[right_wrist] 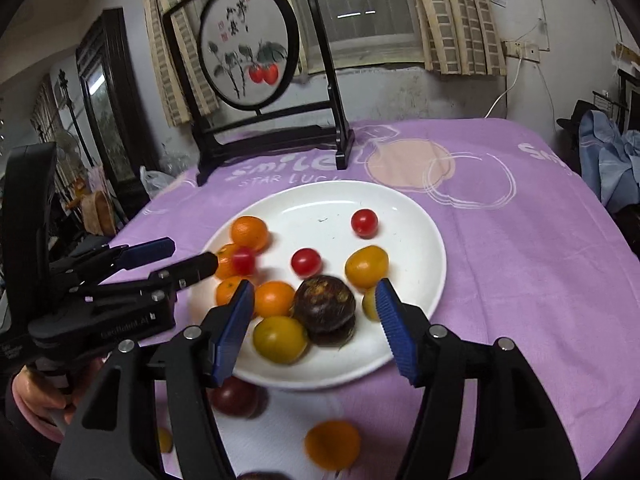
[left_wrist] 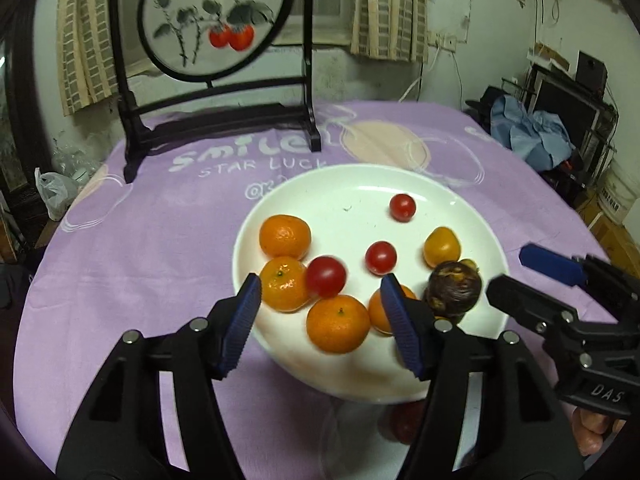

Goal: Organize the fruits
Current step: 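Place both held fruits on the white plate and open both tools, then grasp the last dark brown fruit with the right tool while the left tool grasps a yellow-green fruit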

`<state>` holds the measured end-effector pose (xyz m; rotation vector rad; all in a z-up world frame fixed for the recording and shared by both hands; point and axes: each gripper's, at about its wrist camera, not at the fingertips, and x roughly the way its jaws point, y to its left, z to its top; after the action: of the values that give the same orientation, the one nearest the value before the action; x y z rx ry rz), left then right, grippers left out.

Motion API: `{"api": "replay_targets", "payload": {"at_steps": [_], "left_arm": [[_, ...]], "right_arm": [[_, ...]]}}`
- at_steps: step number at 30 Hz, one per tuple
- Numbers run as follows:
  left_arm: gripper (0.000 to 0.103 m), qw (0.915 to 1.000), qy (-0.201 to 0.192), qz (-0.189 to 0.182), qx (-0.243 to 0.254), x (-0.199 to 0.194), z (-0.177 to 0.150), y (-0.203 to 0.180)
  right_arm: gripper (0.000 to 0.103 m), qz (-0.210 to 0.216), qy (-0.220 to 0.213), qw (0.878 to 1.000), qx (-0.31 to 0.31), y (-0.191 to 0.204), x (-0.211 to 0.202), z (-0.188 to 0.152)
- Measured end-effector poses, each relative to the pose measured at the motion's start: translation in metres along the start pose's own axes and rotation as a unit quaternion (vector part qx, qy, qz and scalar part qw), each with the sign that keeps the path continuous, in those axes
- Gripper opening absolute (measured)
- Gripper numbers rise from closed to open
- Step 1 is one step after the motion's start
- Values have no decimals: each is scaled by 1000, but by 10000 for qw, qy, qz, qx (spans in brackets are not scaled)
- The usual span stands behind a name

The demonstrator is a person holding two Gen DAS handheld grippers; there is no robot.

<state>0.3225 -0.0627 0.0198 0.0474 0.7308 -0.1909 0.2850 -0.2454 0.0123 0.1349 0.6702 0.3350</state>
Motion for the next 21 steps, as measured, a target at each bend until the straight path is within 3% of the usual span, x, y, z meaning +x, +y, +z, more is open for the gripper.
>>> {"api": "replay_targets", "payload": {"at_steps": [5, 9, 14, 21], "left_arm": [[75, 9995, -214, 237, 0, -30, -12, -1], [91, 9994, -308, 125, -69, -59, -37, 3], [94, 9991, -114, -5, -414, -84, -82, 28], [94, 9967, 293, 25, -758, -91, -136, 53]], "right_arm": [[63, 34, -33, 10000, 52, 3, -28, -28], [63, 228, 79, 9996, 124, 6, -53, -58], [63, 328, 361, 9988, -7, 18, -73, -87], [63, -130, 846, 9933, -772, 52, -61, -110]]}}
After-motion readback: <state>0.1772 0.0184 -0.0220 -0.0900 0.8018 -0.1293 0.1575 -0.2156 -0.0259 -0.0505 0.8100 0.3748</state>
